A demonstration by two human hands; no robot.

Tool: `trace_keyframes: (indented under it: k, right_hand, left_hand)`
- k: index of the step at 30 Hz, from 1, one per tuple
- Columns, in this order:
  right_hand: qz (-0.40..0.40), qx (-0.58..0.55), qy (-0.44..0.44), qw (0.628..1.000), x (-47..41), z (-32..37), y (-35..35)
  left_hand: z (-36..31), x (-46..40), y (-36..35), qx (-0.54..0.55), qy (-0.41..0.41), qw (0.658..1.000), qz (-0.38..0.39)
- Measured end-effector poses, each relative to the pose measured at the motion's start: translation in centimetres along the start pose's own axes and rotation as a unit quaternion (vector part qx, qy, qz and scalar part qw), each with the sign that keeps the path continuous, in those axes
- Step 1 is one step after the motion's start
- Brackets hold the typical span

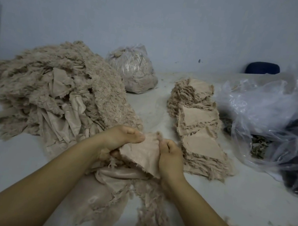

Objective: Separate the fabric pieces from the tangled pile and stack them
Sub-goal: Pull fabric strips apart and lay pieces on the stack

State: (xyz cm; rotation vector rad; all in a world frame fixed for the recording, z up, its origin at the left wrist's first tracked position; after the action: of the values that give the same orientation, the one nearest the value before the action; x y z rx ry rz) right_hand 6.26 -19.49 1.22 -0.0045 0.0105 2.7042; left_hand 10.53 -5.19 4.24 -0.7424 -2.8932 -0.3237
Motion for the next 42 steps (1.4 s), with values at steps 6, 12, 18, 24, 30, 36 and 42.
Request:
trace_keyframes:
  k: [6,12,18,24,30,36,42]
  right_hand:
    - [0.037,-0.016,0.011,0.999,0.3,0.4,-0.8]
    - [-0.071,0.109,0.086,0.988,-3.0,3.7,4.7]
    - [-0.155,0.191,0.051,0.968,-7.5,4.5,12.3]
    - [-0.166,0.257,0.018,0.952,-9.3,1.7,14.7]
    - [-0.151,0.305,0.020,0.940,-9.8,1.6,14.3]
    - [-0.175,0.331,0.060,0.925,-8.5,2.7,14.0]
    - [-0.077,0.419,0.076,0.902,-7.0,3.6,10.3]
  left_hand:
    - [-0.2,-0.2,-0.6,0.027,-0.019,0.999,0.007]
    - [-2.3,-2.5,-2.4,0.023,-0.107,0.993,-0.052]
    - [-4.7,-7.7,-7.0,-0.110,-0.198,0.969,-0.098]
    - [-2.1,-10.3,-8.9,-0.161,-0.214,0.956,-0.120]
    - [-1.3,-9.7,-6.2,-0.267,-0.189,0.940,-0.098]
    - [-1.2,-8.4,-3.8,-0.229,-0.180,0.952,-0.098]
    - [1.8,-8.5,-5.5,-0.211,-0.050,0.975,-0.050]
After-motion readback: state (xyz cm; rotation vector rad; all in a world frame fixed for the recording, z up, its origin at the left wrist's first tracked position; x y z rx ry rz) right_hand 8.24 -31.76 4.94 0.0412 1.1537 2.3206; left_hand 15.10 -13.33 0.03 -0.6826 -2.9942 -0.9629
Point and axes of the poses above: each hand's wrist, its own x-axis away from the middle knuckle, its own y-axis out of the back of the hand, z = x × y, the point moved 8 cm from there along -x, towards the middle knuckle, and after that the axes turned 5 degrees about -y, right-handed, at the moved point
